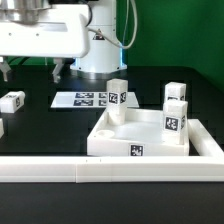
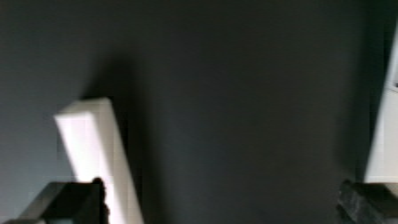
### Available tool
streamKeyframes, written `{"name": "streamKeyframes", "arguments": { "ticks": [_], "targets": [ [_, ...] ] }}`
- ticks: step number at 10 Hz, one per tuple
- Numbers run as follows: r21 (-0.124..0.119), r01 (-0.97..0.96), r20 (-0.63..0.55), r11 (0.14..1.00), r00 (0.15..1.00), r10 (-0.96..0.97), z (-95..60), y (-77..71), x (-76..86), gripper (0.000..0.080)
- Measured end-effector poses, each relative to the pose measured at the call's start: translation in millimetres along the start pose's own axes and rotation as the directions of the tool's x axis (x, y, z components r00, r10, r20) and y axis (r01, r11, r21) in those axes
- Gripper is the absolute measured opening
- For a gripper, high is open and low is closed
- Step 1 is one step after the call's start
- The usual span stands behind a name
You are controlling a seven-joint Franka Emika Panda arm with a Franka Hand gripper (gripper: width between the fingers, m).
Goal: Assemble square table
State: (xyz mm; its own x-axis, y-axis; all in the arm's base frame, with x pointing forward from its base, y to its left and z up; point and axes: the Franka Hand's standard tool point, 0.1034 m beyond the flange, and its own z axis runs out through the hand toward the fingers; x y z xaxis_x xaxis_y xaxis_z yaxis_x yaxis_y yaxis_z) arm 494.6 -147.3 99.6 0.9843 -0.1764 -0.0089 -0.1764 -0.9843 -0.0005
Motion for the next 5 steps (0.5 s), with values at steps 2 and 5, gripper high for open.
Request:
{"name": "streamKeyframes", "arguments": {
  "ticks": [2,5],
  "targets": [
    [-0.013,-0.023,0.007,1.0,1.0,0.023,7.4,35.9,-16.5,0.0649],
    [-0.023,-0.031,0.008,0.999,0.999,0.031,9.1,58.5,-19.0,0.0649]
  ]
}}
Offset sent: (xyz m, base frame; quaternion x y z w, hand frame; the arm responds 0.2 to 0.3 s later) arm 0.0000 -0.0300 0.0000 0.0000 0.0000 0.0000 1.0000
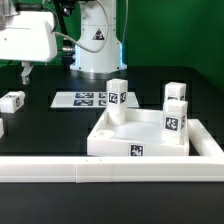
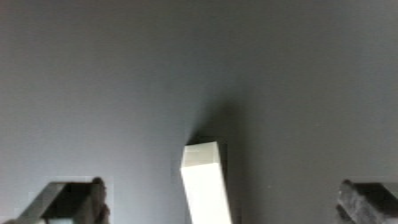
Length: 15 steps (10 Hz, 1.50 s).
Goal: Assemble square table
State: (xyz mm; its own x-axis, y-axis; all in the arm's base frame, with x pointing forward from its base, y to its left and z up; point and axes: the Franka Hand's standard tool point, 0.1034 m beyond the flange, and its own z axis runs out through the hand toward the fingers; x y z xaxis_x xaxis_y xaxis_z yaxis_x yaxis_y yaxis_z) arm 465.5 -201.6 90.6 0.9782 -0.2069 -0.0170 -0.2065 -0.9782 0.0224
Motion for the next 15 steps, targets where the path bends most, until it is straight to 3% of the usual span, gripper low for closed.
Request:
{"name": "streamKeyframes", "arguments": {
  "ticks": [3,5,8,11,13,15],
  "targets": [
    [-0.013,-0.015,0.02,1.0,1.0,0.015,10.1,18.9,-8.0,0.0649],
    [-0.033,0.061,0.015,0.998,0.998,-0.061,26.5,26.0,-34.0,0.0649],
    [-0.033,0.034,0.053,0.999,0.998,-0.032,37.7,38.4,-60.8,0.0649],
    [-0.014,0.038,0.093,0.999,0.995,-0.036,39.5,33.3,-62.0,0.0649],
    [0.028,-0.004,0.237,1.0,0.972,-0.003,47.9,34.1,-67.7,0.0649],
    [0.04,-0.004,0.38,0.999,0.925,-0.012,59.5,41.0,-82.1,0.0649]
  ]
}}
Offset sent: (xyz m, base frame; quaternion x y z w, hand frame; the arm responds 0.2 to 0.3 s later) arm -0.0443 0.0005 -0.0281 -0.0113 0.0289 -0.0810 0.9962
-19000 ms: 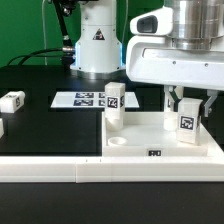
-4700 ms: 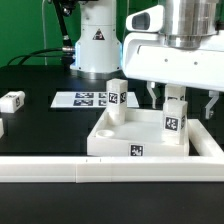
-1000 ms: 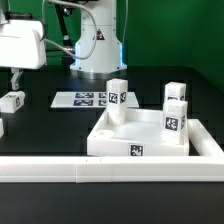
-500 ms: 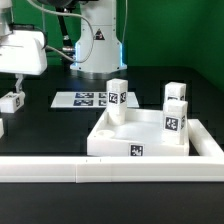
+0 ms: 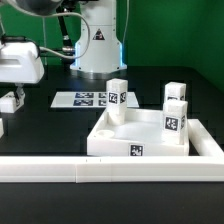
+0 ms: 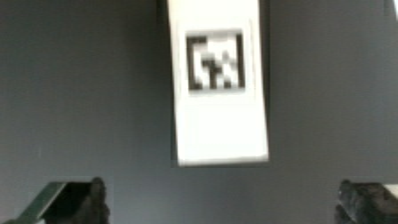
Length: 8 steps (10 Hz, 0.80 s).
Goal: Assemble square table
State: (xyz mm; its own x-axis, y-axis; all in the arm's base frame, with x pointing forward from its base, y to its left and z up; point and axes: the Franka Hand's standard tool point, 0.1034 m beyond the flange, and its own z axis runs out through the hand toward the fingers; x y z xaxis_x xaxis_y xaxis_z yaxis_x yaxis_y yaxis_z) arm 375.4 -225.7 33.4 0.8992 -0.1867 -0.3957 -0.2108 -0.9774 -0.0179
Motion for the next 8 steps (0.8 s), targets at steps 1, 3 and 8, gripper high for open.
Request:
{"name": "streamKeyframes", "arguments": {
  "ticks": [1,3,8],
  "targets": [
    [-0.005,0.005,0.066,1.0,0.998,-0.004,3.8,3.4,-3.1,0.0649],
    [0.024,-0.009,0.207,1.0,0.978,0.004,4.4,4.0,-11.6,0.0649],
    [0.031,-0.005,0.473,1.0,0.881,-0.01,22.9,1.3,-23.8,0.0649]
  ]
}}
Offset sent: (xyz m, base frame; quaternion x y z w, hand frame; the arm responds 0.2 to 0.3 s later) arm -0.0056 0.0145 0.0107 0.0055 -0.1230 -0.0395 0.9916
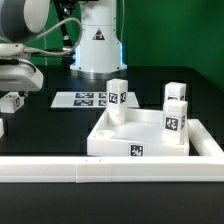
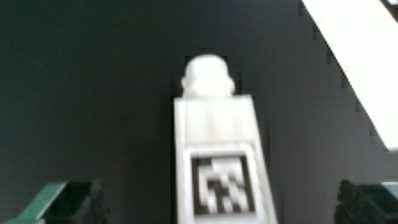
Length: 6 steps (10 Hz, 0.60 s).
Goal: Assemble square table
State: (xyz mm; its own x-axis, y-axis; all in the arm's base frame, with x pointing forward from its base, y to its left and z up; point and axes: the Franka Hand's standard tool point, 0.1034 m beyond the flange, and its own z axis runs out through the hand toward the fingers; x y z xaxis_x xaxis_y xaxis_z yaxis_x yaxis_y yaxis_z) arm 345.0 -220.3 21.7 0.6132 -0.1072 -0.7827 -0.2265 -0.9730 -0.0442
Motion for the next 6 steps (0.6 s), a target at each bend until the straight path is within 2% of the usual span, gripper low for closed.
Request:
{"name": "streamKeyframes", "arguments": {
  "ticks": [1,2,5,6],
  "targets": [
    [-0.023,0.002,0.033,1.0,0.999,-0.001,10.1,5.2,3.0,0.0649],
    [-0.035,0.002,0.021,0.999,1.0,-0.002,15.6,7.0,5.7,0.0649],
    [-0.037,0.003,0.03,0.999,1.0,-0.002,23.0,4.1,3.4,0.0649],
    [-0.038,0.003,0.03,0.999,1.0,-0.002,22.9,3.8,3.5,0.0618]
  ]
}}
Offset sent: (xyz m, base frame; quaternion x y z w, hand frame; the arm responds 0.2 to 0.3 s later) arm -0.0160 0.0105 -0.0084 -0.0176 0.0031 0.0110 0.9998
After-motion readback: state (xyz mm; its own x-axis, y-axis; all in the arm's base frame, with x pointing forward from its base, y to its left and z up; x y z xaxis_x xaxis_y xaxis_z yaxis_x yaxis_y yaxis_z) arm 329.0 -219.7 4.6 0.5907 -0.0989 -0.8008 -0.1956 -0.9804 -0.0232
